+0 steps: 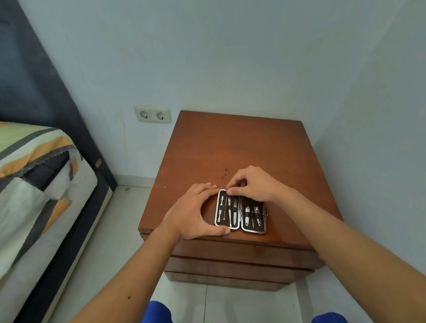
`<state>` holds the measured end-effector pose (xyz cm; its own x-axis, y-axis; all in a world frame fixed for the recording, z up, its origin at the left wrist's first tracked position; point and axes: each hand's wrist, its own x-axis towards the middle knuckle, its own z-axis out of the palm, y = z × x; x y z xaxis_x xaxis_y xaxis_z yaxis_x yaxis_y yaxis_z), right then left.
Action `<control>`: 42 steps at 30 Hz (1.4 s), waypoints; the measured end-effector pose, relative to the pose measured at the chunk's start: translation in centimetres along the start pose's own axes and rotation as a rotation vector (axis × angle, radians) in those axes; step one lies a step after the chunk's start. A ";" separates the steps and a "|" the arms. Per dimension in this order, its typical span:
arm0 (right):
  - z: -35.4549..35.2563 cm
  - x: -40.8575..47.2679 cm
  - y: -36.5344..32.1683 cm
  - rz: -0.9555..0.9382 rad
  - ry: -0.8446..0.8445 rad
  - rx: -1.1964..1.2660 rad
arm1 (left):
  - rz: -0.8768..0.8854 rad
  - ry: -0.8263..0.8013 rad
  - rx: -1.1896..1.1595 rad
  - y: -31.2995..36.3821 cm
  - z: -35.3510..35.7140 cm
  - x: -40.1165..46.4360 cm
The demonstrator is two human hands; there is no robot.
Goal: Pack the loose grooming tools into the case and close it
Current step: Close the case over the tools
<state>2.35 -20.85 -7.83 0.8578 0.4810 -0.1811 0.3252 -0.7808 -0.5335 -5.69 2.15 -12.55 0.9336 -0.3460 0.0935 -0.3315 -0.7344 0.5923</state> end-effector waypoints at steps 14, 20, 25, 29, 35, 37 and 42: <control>0.6 -3.4 3.5 0.351 0.356 0.193 | -0.029 0.018 -0.052 -0.3 0.2 0.1; 2.9 -5.2 2.6 0.445 0.483 0.339 | -0.018 -0.023 -0.040 -0.2 0.0 0.0; 2.2 -5.4 3.0 0.364 0.349 0.365 | -0.008 -0.034 -0.001 0.1 0.0 -0.1; 0.6 -4.8 3.2 0.292 0.204 0.280 | 0.005 -0.027 0.008 0.1 0.1 -0.1; -1.9 -4.6 3.2 0.234 0.145 0.429 | 0.015 -0.010 0.011 0.0 0.3 -0.2; -2.6 -5.5 2.9 0.181 0.177 0.445 | 0.010 -0.006 0.021 -0.1 0.4 -0.1; -2.1 -9.6 2.3 0.065 0.220 0.367 | 0.018 -0.012 0.040 -0.4 0.5 -0.1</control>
<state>-4.30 -28.10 -5.60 0.9491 0.3082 -0.0646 0.1388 -0.5937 -0.7927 -5.71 2.20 -13.22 0.9258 -0.3662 0.0940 -0.3535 -0.7505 0.5583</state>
